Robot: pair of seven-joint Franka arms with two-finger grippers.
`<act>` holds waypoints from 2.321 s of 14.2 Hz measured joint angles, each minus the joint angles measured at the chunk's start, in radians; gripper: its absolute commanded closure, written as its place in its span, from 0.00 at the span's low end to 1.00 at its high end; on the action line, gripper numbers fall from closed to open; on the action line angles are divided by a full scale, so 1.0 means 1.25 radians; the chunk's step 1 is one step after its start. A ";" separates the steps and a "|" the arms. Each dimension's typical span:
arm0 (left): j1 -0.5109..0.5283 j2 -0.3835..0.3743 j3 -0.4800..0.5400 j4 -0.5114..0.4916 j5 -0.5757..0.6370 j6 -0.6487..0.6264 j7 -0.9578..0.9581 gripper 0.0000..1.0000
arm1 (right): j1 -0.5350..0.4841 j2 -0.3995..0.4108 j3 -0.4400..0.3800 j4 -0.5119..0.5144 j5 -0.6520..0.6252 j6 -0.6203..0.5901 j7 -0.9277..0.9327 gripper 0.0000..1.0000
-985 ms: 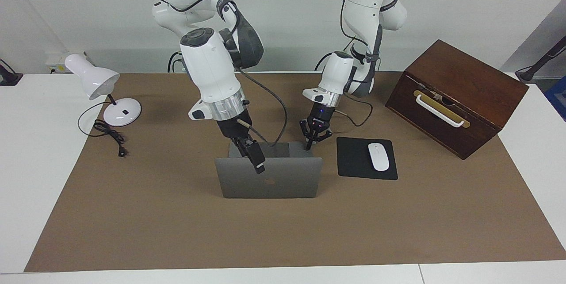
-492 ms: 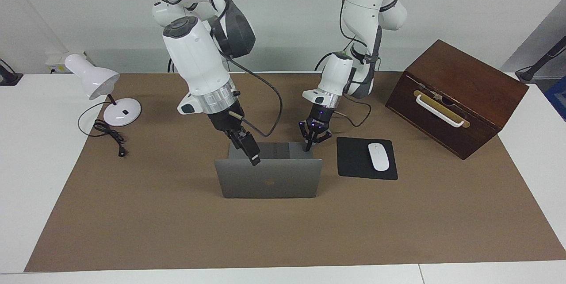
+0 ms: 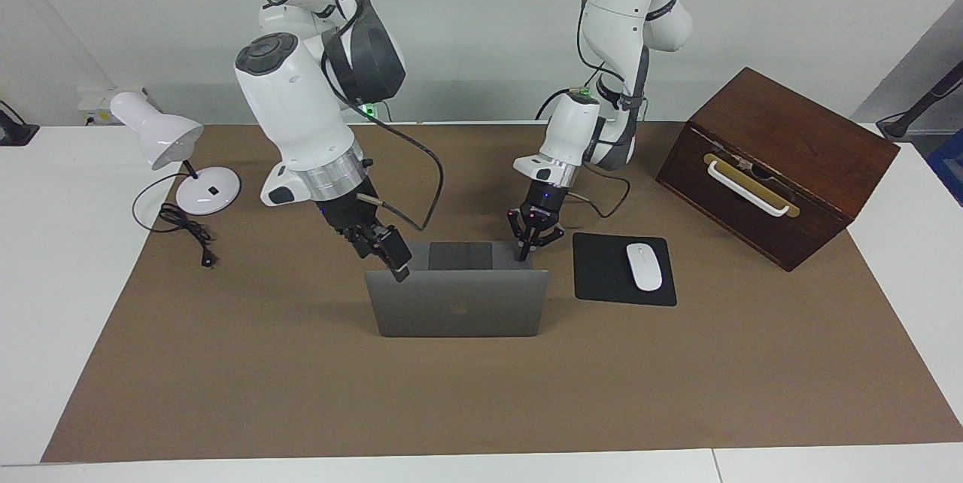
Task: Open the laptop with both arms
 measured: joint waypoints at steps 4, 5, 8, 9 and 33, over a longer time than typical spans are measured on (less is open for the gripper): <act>0.009 -0.039 0.005 0.032 0.000 -0.109 -0.014 1.00 | -0.001 -0.033 -0.030 0.001 -0.041 -0.077 -0.160 0.00; 0.012 -0.058 0.006 0.039 0.000 -0.145 -0.015 1.00 | -0.001 -0.041 -0.034 0.001 -0.060 -0.092 -0.197 0.00; 0.021 -0.114 0.008 0.049 0.000 -0.236 -0.016 1.00 | -0.005 -0.068 -0.060 0.002 -0.080 -0.124 -0.307 0.00; 0.025 -0.132 0.010 0.055 0.000 -0.276 -0.017 1.00 | -0.008 -0.078 -0.071 0.002 -0.082 -0.142 -0.344 0.00; 0.465 -0.334 0.025 0.525 0.023 -1.367 0.255 0.66 | -0.179 -0.273 -0.028 -0.173 -0.106 -0.214 -0.675 0.00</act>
